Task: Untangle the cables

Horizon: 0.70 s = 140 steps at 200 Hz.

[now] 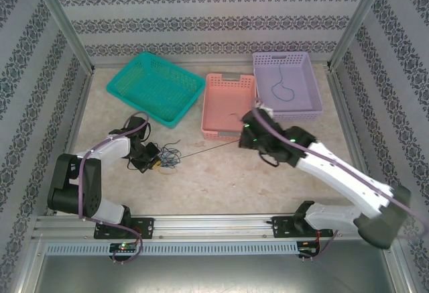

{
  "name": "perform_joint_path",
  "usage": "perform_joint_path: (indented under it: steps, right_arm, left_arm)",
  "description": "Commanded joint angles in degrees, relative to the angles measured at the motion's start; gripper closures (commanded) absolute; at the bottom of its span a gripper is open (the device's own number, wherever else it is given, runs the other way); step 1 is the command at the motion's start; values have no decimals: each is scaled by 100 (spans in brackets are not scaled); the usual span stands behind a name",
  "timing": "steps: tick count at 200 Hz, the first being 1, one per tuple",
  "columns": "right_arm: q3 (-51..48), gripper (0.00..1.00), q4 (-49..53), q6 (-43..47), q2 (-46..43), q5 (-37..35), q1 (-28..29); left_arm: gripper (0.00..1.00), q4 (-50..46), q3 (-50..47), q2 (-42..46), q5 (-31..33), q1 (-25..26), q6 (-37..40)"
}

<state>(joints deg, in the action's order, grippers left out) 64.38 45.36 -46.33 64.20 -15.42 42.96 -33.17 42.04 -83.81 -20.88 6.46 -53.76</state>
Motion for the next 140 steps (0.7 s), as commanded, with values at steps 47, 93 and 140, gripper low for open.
perform_joint_path:
  steps: [47, 93, 140]
  right_arm:
    - [1336, 100, 1045, 1386, -736, -546, -2173]
    - [2121, 100, 936, 1595, -459, -222, -2490]
    - [874, 94, 566, 242, -229, 78, -732]
  left_arm:
    - [100, -251, 134, 19, 1059, -85, -147]
    - [100, -314, 180, 74, 1077, -84, -242]
    - [100, -381, 209, 322, 925, -83, -137]
